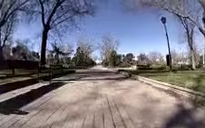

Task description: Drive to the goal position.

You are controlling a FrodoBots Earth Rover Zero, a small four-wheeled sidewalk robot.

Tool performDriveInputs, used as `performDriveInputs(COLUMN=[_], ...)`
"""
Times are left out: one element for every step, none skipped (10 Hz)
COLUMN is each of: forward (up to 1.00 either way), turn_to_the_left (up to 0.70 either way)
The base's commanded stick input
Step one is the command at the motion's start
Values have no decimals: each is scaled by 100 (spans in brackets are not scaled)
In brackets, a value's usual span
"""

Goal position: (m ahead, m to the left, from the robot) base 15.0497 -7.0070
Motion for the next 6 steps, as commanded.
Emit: performDriveInputs(forward=[100, 100, 100, 100, 100, 100], turn_to_the_left=[0, 0, 0, 0, 0, 0])
